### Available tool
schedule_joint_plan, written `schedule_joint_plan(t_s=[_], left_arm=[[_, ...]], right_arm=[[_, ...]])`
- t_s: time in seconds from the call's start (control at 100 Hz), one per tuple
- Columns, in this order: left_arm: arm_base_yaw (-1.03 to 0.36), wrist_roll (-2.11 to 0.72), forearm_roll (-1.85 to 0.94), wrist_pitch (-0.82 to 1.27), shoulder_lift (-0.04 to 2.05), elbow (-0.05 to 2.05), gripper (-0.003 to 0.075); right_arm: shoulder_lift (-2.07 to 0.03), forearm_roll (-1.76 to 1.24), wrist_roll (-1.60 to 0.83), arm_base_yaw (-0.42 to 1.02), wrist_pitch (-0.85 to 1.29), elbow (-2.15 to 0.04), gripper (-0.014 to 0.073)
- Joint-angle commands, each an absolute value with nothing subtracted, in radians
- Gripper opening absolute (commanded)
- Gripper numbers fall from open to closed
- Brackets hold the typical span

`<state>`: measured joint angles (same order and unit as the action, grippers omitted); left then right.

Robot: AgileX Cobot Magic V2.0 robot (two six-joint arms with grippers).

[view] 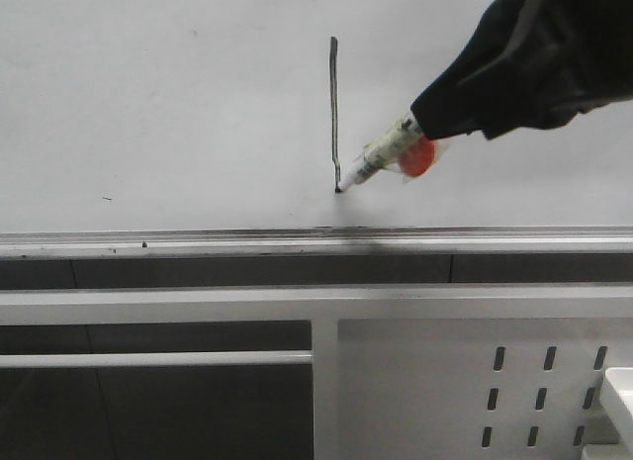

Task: Write number 1 on whiteboard

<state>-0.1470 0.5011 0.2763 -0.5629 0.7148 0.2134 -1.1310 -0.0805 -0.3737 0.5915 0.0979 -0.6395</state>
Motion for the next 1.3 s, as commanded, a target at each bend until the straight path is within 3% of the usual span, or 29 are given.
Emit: schedule_joint_plan(t_s=[0.0,0.15,0.44,0.51,0.67,0.72,0.97,1.29], left_arm=[[-0.145,0.509,0.265,-0.645,0.713,0.239,-0.002],[-0.147,0.509,0.31,-0.656,0.713,0.239,-0.002],[-0.147,0.612,0.915,-0.87,0.713,0.254,-0.0007],[-0.147,0.648,1.092,-0.89,0.715,0.262,0.0061],[-0.147,0.708,1.322,-0.986,0.754,0.281,0.0332],[-0.147,0.728,1.344,-0.983,0.773,0.289,0.0357],[-0.173,0.732,1.399,-1.009,0.871,0.349,0.0313],[-0.36,0.732,1.372,-0.869,0.993,0.411,0.0314]], right_arm=[[-1.132,-0.079,-0.382,0.581,-0.008,-0.663,-0.0069],[-1.087,-0.089,-0.382,0.632,0.032,-0.663,-0.0069],[-1.014,-0.085,-0.382,0.737,0.332,-0.733,-0.007],[-1.014,-0.085,-0.382,0.746,0.393,-0.767,-0.007],[-1.022,-0.085,-0.39,0.746,0.517,-0.869,-0.007],[-1.029,-0.085,-0.398,0.748,0.546,-0.896,-0.007],[-1.109,-0.078,-0.419,0.864,0.581,-0.983,-0.007],[-1.16,-0.072,-0.419,0.885,0.573,-1.071,-0.007]])
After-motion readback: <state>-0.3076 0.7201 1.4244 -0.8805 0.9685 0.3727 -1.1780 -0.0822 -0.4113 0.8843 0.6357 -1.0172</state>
